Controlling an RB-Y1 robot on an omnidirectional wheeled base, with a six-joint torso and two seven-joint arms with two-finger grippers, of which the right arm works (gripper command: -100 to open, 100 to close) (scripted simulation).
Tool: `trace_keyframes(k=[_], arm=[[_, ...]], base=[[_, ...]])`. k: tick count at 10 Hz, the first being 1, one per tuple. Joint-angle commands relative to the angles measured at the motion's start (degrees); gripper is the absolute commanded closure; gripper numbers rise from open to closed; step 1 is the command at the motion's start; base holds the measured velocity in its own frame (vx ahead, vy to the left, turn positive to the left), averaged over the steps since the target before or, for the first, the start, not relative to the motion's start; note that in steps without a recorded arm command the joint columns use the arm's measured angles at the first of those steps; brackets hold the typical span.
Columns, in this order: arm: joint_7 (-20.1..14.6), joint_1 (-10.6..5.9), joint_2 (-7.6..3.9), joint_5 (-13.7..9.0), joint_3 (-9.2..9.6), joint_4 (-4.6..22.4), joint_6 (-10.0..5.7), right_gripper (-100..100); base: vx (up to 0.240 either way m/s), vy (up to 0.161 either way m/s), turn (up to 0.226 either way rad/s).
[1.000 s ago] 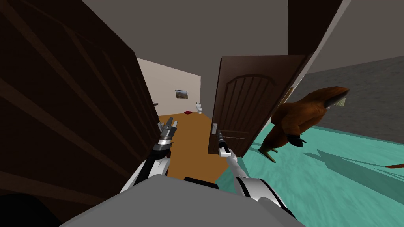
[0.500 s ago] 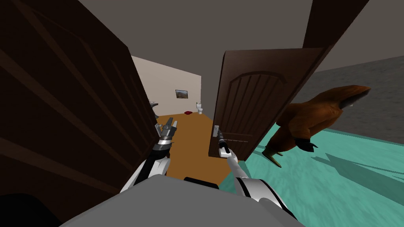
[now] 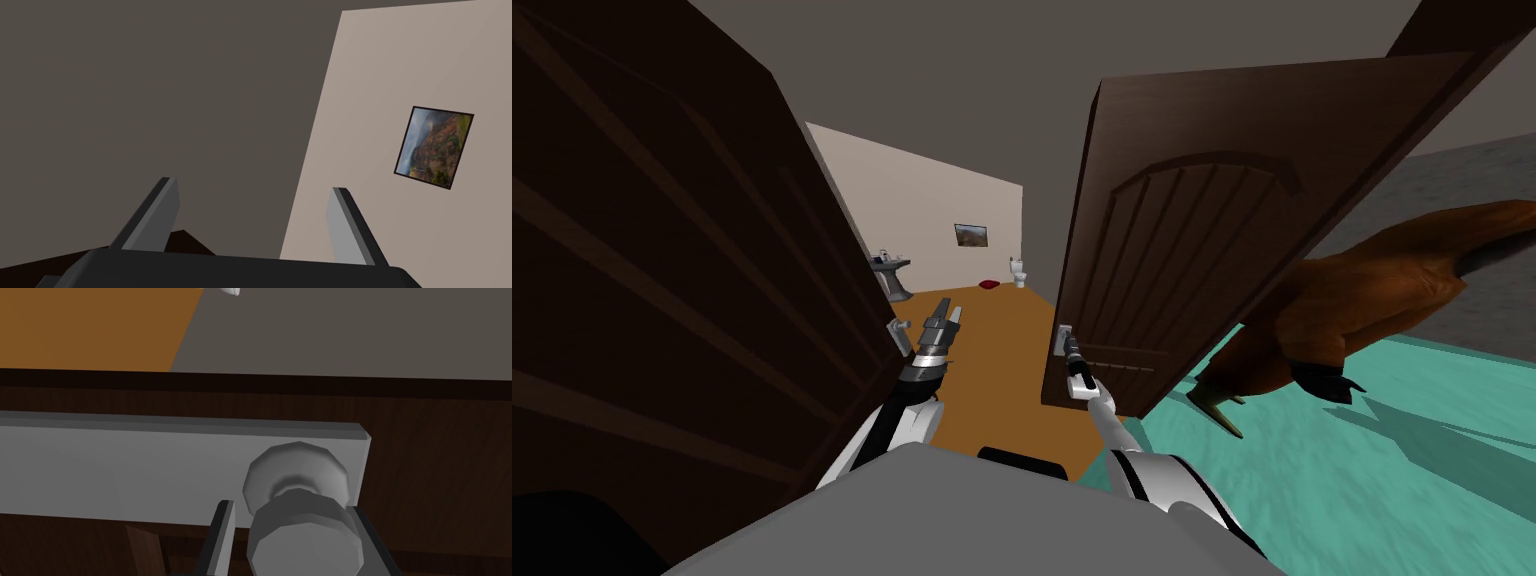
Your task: Push the door open
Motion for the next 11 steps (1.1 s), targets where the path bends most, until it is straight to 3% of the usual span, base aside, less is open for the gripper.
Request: trace_keyframes(k=[1,5,11], arm=[[0.0,0.13,0.03,0.0,0.01,0.1,0.08,100],[0.0,0.13,0.03,0.0,0.01,0.1,0.08,100],[1.0,0.50,-1.20,-1.0,-2.70,0.5,0.25,100]], base=[[-0.030,-0.004,0.003],[-0.017,-0.001,-0.002],[0.164,0.067,-0.036]])
